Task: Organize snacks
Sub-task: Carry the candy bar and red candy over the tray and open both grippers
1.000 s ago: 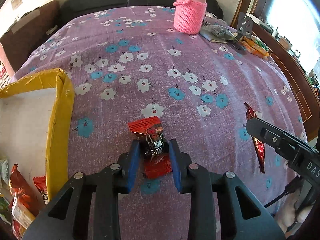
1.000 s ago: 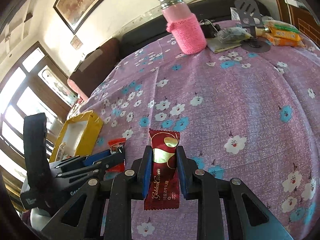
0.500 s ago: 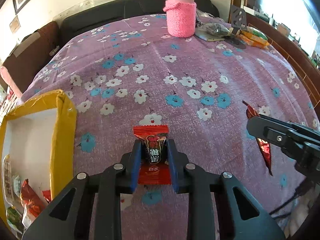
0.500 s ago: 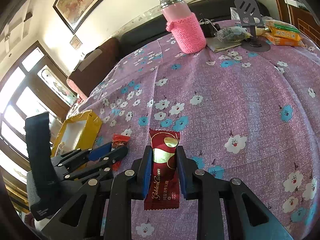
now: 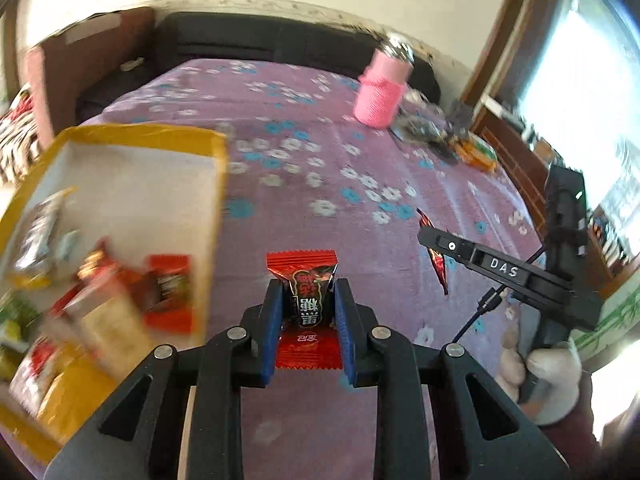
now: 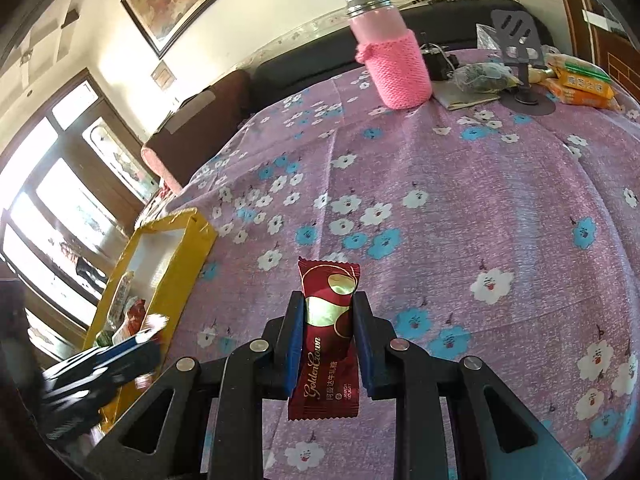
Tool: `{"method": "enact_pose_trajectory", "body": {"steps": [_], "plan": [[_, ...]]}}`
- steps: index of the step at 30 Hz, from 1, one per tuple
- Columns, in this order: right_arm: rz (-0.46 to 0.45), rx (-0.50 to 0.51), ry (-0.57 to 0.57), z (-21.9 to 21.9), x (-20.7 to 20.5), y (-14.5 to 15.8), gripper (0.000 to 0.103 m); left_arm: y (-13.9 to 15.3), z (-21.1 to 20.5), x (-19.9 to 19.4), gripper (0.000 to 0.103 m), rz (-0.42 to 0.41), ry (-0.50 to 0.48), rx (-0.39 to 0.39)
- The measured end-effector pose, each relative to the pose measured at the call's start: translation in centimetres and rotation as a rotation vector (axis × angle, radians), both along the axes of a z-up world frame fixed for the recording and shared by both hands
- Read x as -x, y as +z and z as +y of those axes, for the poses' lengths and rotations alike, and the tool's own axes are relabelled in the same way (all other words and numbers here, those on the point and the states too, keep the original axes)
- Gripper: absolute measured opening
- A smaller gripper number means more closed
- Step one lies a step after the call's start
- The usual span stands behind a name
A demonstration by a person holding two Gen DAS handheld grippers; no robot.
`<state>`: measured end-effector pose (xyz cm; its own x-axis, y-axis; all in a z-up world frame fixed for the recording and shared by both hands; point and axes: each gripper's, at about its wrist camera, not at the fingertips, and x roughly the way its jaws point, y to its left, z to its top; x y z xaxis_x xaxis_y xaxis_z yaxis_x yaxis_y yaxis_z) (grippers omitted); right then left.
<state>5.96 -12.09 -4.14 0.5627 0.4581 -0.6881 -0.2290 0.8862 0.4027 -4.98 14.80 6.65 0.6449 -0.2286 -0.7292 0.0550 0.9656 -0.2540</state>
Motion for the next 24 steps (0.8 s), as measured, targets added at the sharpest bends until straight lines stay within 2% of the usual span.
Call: {"method": "enact_pose_trajectory", "body": {"steps": [4,11,16,24], "plan": [[-0.033,0.036,0.024,1.3,0.8,0.3,0.024,1.4,4.7,2.8,0.022,-0.047,0.097,0.039],[-0.054,0.158,0.031,4.1,1.7,0.1,0.024,0.4,12.1,6.2,0.023,-0.056,0.23,0.09],[-0.054,0.127,0.084,6.5,3.5,1.7,0.024,-0.3,15.7,7.4,0.023,-0.061,0.303,0.121],[-0.07,0.07,0.301,15.6,6.0,5.9,0.025,-2.0,18.0,7.2,0.023,-0.055,0.338,0.147]]}}
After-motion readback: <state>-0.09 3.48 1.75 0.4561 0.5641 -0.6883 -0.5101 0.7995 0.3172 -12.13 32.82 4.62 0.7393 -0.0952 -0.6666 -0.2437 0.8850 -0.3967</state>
